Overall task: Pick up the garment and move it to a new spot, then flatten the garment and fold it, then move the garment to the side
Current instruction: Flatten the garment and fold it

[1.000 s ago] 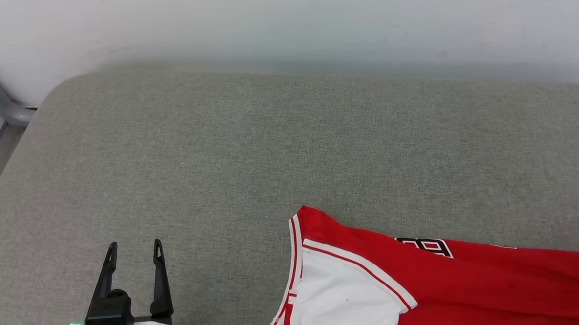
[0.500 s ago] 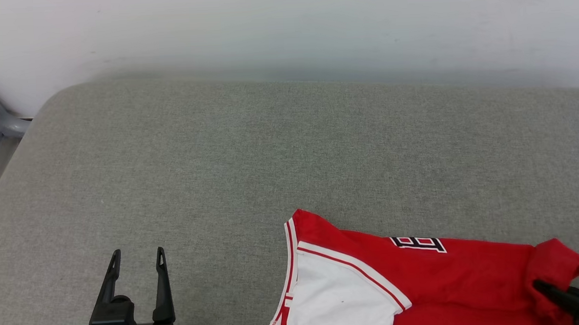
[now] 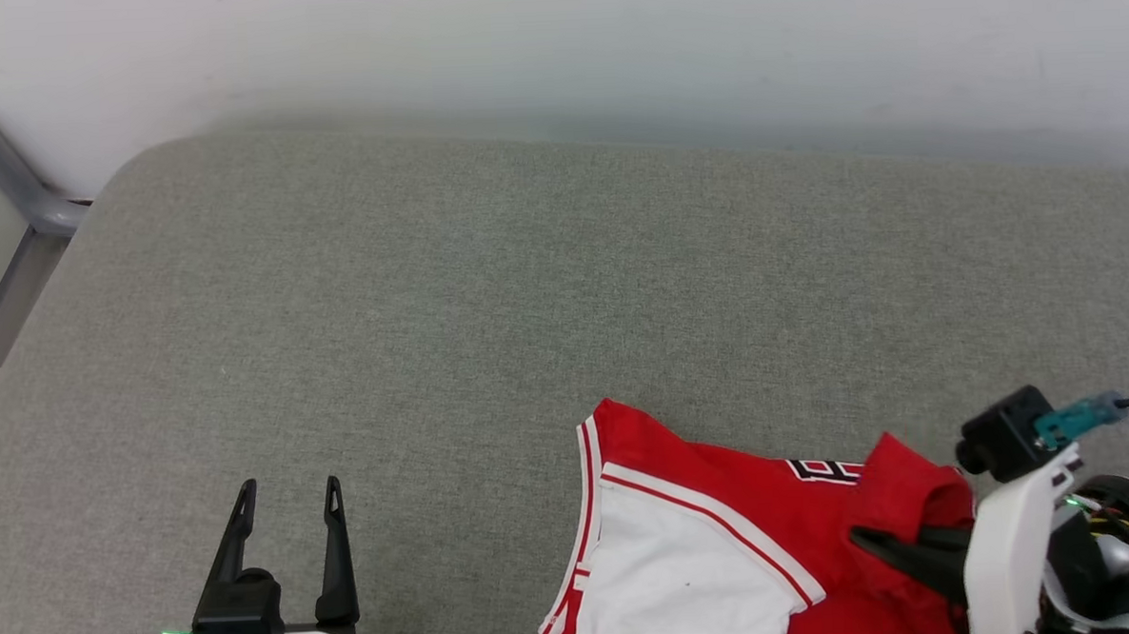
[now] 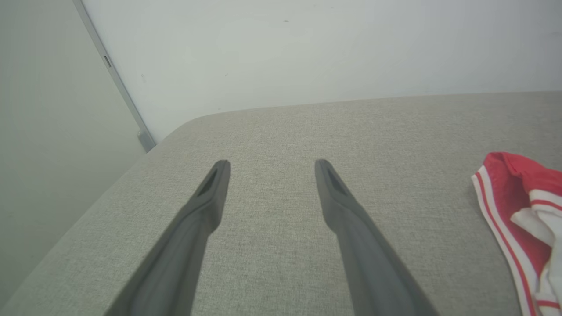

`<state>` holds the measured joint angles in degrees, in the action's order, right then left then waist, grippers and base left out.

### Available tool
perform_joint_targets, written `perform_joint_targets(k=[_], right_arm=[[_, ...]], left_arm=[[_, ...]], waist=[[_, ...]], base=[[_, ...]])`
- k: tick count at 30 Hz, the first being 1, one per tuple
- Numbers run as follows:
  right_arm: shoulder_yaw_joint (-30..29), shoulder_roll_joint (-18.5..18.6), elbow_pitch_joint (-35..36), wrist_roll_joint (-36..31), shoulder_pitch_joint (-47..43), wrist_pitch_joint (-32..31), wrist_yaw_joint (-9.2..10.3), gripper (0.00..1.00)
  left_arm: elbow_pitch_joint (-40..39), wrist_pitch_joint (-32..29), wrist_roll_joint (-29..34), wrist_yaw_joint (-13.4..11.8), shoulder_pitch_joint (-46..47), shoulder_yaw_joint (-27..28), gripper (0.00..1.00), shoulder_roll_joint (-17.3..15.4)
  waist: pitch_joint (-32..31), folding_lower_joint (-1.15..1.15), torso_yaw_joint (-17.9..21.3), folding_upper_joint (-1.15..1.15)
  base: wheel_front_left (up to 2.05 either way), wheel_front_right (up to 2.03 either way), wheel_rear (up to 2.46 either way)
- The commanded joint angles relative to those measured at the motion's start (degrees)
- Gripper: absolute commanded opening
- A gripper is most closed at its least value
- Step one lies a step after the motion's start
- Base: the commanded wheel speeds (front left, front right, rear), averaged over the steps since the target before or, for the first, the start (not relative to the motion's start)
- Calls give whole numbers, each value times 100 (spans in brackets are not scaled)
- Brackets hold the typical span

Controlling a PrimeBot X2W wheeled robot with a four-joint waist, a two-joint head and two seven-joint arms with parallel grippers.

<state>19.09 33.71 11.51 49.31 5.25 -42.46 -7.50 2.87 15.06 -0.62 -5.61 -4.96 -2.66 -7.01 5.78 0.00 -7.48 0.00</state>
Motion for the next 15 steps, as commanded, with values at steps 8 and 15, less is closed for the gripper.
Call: perform_joint_targets(k=[8,15], right_arm=[[1037,-178,-122,-43,1018,-39,4,0],[2021,-440,-611,-145,2004,193,4,0]], left_arm=[[47,14,16,37,215,-61,100,44],[77,14,17,38,327,-111,100,85]], waist=[[151,0,-176,0],[259,0,-304,0]], base=[[0,0,0],[0,0,0]])
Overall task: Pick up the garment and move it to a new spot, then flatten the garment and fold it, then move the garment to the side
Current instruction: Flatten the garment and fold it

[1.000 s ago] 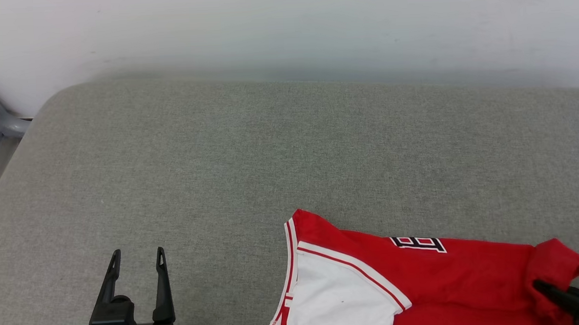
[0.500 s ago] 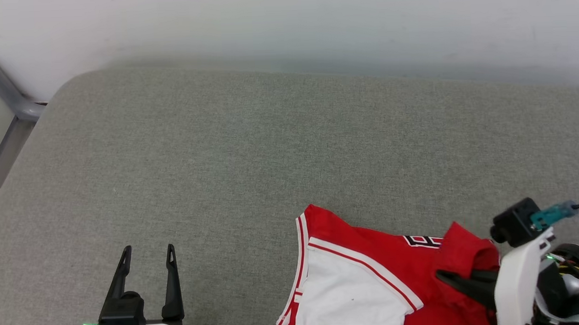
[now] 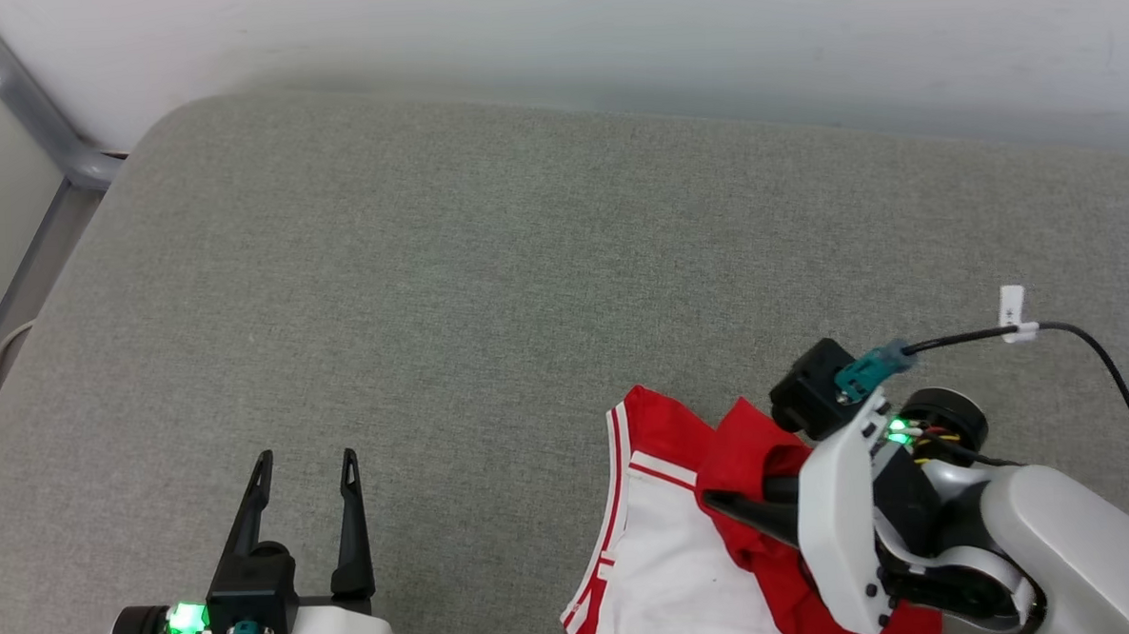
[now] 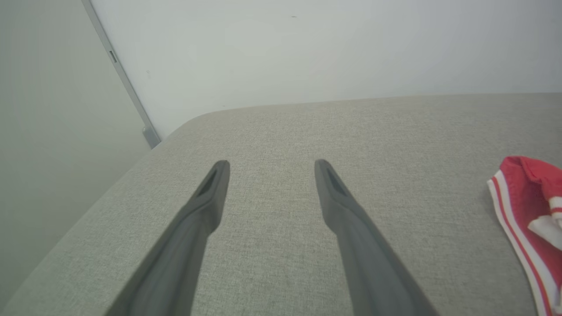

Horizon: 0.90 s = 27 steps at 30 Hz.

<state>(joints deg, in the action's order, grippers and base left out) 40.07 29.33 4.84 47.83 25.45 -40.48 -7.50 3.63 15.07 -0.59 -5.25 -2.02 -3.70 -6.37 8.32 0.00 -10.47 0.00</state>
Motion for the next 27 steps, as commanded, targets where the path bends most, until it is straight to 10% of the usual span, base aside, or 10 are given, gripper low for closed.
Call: perform_joint_targets(k=[1,23,25,27], right_arm=[[54,-52,-39,0,113,32,4,0],[2747,-928,-2765,88,1823,883,4,0],[2770,-922,-2721,187,1885,1110,4,100],[2725,-859,-2612,259,1941,1383,4,100]], left_arm=[[4,13,16,4,45,-20,100,27],[47,13,21,-43,351,-103,100,126],[58,13,27,-49,329,-85,100,110],[65,13,35,-48,296,-79,100,91]], waist=[[24,0,-26,0],[460,0,-191,0],[422,0,-156,0],[369,0,-124,0]], base=[[0,0,0],[0,0,0],[0,0,0],[0,0,0]])
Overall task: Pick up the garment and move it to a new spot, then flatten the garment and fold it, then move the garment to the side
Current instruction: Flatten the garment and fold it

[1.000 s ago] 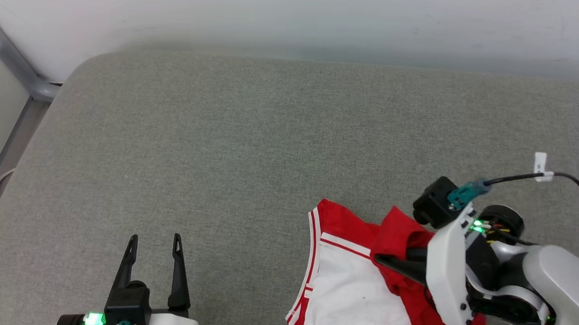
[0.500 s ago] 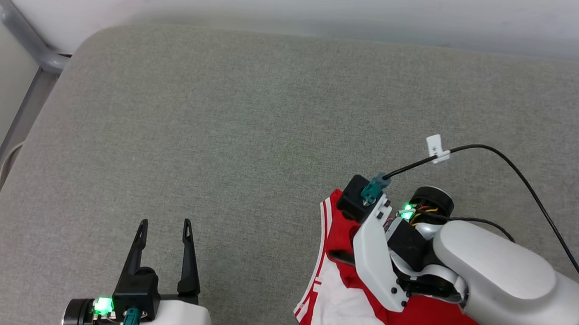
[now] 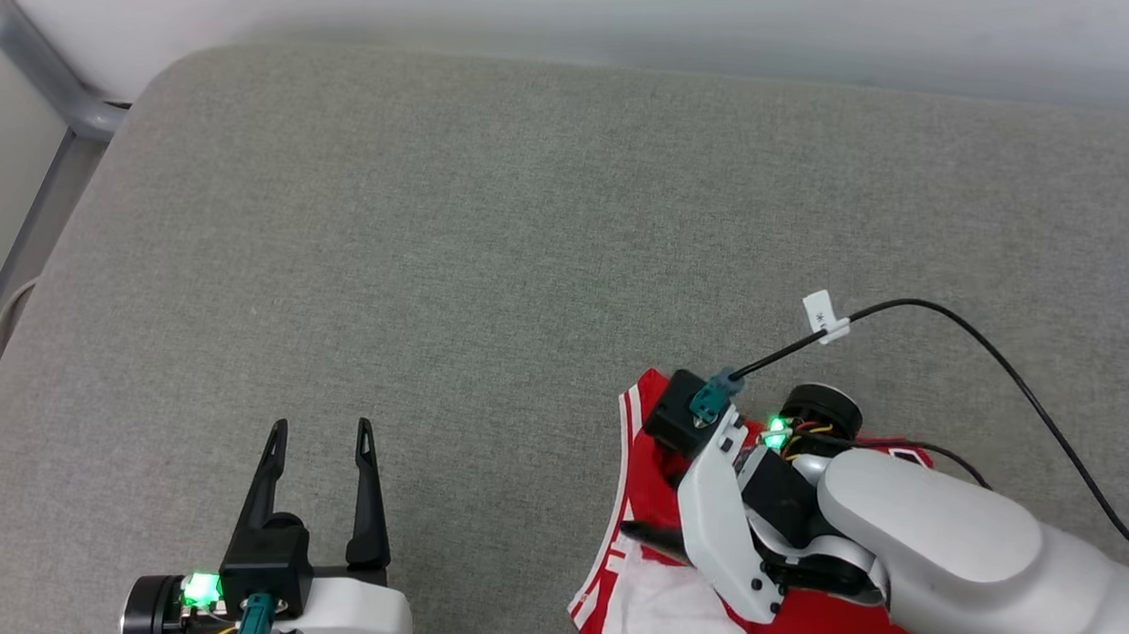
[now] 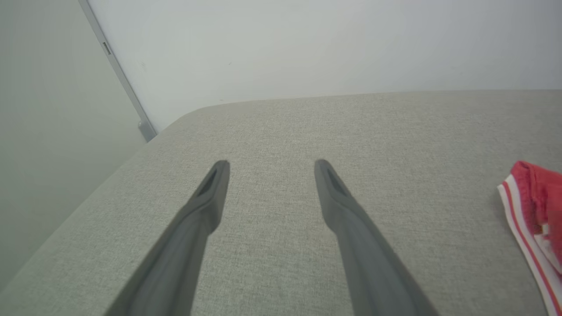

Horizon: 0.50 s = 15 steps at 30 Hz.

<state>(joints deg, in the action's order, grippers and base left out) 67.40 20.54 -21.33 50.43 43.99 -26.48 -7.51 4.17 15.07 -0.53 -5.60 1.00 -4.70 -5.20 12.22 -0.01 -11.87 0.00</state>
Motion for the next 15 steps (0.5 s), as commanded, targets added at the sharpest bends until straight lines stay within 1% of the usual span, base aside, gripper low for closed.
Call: perform_joint_targets(k=[1,5,9,12,15], right_arm=[[-34,78,73,29,91,115,5,100],[-187,358,419,153,7,573,5,100],[-466,704,755,76,-169,999,5,100],[-817,899,873,-109,-339,1350,5,100],[-1297,993,861,-386,-603,1769,5,100]], left_arm=[[15,13,32,-10,-30,21,100,-33],[22,13,36,4,-104,17,100,-71],[31,13,38,-5,-208,31,100,-108],[29,13,45,-5,-280,30,100,-137],[41,13,50,-1,-335,16,100,-170]], waist=[[-51,1,31,0],[-189,1,120,0],[-358,1,241,0],[-483,1,344,0],[-599,1,440,0]], base=[[0,0,0],[0,0,0],[0,0,0],[0,0,0],[0,0,0]])
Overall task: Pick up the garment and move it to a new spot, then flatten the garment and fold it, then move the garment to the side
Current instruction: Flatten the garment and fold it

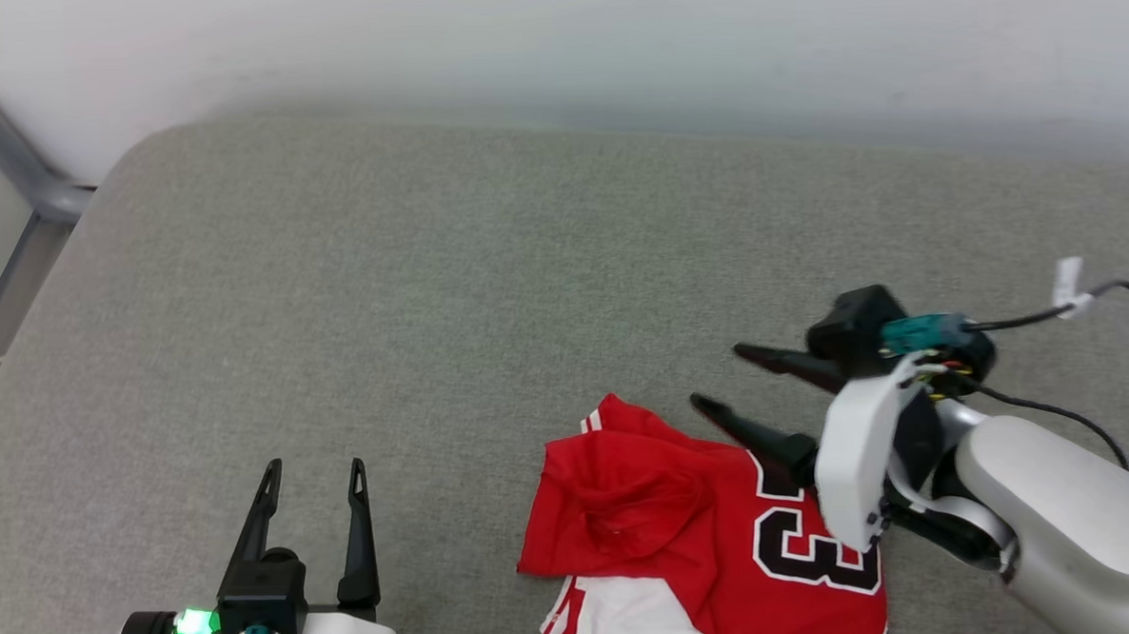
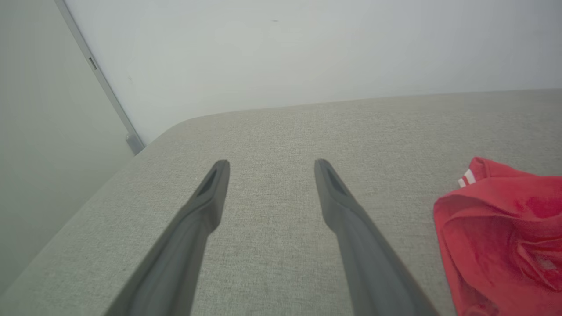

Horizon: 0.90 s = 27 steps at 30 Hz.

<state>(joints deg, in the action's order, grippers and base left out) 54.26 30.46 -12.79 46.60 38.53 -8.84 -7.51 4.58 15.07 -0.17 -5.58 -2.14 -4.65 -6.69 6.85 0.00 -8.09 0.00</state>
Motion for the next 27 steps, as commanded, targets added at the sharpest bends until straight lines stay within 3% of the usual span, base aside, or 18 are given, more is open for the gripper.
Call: perform_joint_targets(k=[1,7,15,20,27], right_arm=[[-159,6,-9,-124,-170,152,5,100],[-1522,-221,-237,-1064,-973,1068,5,100],[-3682,-1113,-164,-2404,-2245,2010,5,100],[-4568,-1689,227,-3163,-2987,2272,5,100],[-5141,-2211,807,-3705,-3719,2386,5,100]], left_arm=[[-1,13,16,-8,-47,8,100,-31],[0,13,8,-27,-196,-6,100,-71],[-1,13,-13,-55,-358,-11,100,-96],[-14,13,-29,-91,-437,-2,100,-100],[-147,13,-9,-91,-555,-35,100,-124]], waist=[[-98,0,94,0],[-295,0,277,0],[-491,0,453,0],[-594,0,534,0],[-679,0,605,0]], base=[[0,0,0],[0,0,0],[0,0,0],[0,0,0],[0,0,0]])
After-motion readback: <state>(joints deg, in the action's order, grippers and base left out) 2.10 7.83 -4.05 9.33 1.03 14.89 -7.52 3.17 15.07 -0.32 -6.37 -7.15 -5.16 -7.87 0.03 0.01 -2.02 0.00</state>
